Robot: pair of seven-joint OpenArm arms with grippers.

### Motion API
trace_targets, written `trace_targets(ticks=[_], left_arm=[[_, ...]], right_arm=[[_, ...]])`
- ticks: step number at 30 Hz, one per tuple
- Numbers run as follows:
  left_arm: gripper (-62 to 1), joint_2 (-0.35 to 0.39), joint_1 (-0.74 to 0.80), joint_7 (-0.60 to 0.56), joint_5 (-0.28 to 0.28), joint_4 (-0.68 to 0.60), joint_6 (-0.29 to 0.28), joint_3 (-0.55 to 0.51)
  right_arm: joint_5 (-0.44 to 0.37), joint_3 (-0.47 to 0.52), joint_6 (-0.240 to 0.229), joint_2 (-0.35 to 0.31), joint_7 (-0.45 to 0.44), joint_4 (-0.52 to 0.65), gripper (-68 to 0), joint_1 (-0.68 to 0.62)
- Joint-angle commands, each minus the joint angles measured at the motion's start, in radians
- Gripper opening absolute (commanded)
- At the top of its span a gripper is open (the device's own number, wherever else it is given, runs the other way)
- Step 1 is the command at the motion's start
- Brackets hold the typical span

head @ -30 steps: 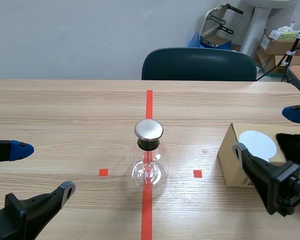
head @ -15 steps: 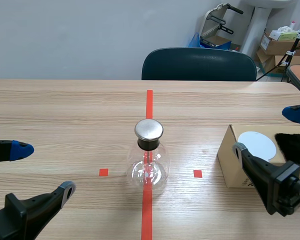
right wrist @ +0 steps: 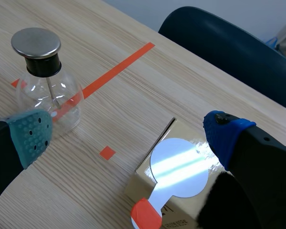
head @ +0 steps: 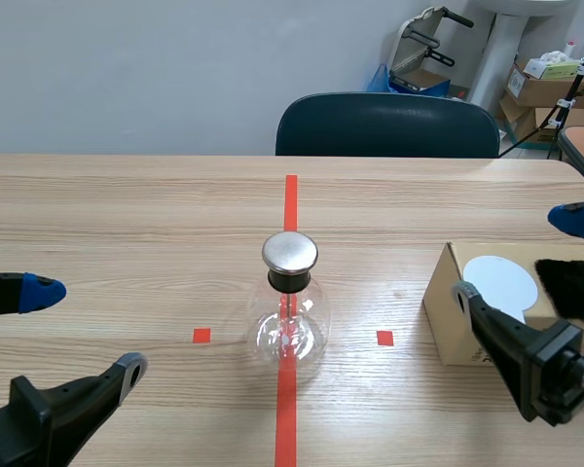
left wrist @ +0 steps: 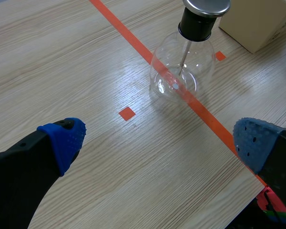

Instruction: Do the electroscope experiment

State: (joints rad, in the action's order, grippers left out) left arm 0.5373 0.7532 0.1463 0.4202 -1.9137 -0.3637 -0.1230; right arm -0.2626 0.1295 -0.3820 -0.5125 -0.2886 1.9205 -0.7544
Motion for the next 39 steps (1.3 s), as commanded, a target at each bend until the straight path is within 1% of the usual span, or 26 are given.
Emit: trace_targets(ticks=[1,4,7,8,9,11,14,16,18,20,23,26,28,30,31,34,36,37,39], left_arm=[[1.4,-0.005,0.0,-0.014,0.005,-0.011,0.002,-0.001],[1.4,-0.005,0.0,-0.014,0.005,-0.011,0.002,-0.001],[1.4,-0.005,0.0,-0.014,0.005,-0.011,0.002,-0.001],[1.4,-0.006,-0.001,-0.015,0.005,-0.011,0.005,-0.001],[1.4,-0.006,-0.003,-0.016,0.006,-0.011,0.013,-0.001],[1.4,-0.005,-0.009,-0.018,0.006,-0.011,0.02,-0.001],[1.4,-0.006,-0.008,-0.012,0.006,-0.011,0.02,-0.001],[1.4,-0.01,-0.008,-0.011,0.006,-0.011,0.02,-0.001],[1.4,-0.01,-0.008,-0.011,0.006,-0.011,0.02,-0.001],[1.4,-0.01,-0.008,-0.011,0.006,-0.011,0.021,-0.001],[1.4,-0.01,-0.008,-0.011,0.006,-0.011,0.02,-0.001],[1.4,0.016,-0.005,-0.014,0.006,-0.011,0.02,-0.001],[1.4,0.051,-0.002,-0.019,0.008,-0.011,0.014,0.002],[1.4,0.097,-0.002,-0.023,0.012,-0.011,0.012,0.013],[1.4,0.121,-0.002,-0.023,0.021,-0.011,0.009,0.022],[1.4,0.195,-0.002,-0.044,0.072,-0.011,0.009,0.063],[1.4,0.25,-0.002,-0.063,0.098,-0.011,0.009,0.096],[1.4,0.278,-0.002,-0.074,0.101,-0.011,0.009,0.114],[1.4,0.328,-0.002,-0.085,0.101,-0.012,0.009,0.146]], right_arm=[[0.029,0.003,-0.008,-0.011,-0.032,0.014,0.4,-0.003],[0.15,0.003,-0.008,-0.011,-0.087,0.019,0.4,-0.035],[0.314,0.003,-0.006,-0.011,-0.152,0.031,0.4,-0.094],[0.371,0.003,0.003,-0.011,-0.178,0.031,0.4,-0.119],[0.433,0.003,0.026,-0.011,-0.202,0.031,0.4,-0.144],[0.555,0.003,0.1,-0.011,-0.24,0.031,0.4,-0.2],[0.729,0.003,0.237,-0.01,-0.272,0.031,0.4,-0.292],[0.826,0.003,0.312,-0.01,-0.272,0.029,0.4,-0.346],[0.906,0.003,0.4,-0.008,-0.27,0.018,0.4,-0.385],[0.962,0.0,0.491,-0.005,-0.263,-0.003,0.4,-0.4],[1.05,-0.01,0.612,0.026,-0.229,-0.057,0.4,-0.382],[1.135,-0.03,0.703,0.058,-0.188,-0.123,0.4,-0.333],[1.18,-0.048,0.754,0.073,-0.151,-0.168,0.4,-0.298],[1.2,-0.073,0.808,0.076,-0.109,-0.205,0.4,-0.259],[1.203,-0.087,0.841,0.075,-0.09,-0.222,0.4,-0.241],[1.225,-0.134,0.938,0.075,-0.039,-0.269,0.4,-0.182],[1.229,-0.169,0.985,0.075,-0.011,-0.298,0.4,-0.141],[1.229,-0.187,1.0,0.075,0.006,-0.312,0.4,-0.123],[1.236,-0.217,1.015,0.075,0.043,-0.336,0.4,-0.089]])
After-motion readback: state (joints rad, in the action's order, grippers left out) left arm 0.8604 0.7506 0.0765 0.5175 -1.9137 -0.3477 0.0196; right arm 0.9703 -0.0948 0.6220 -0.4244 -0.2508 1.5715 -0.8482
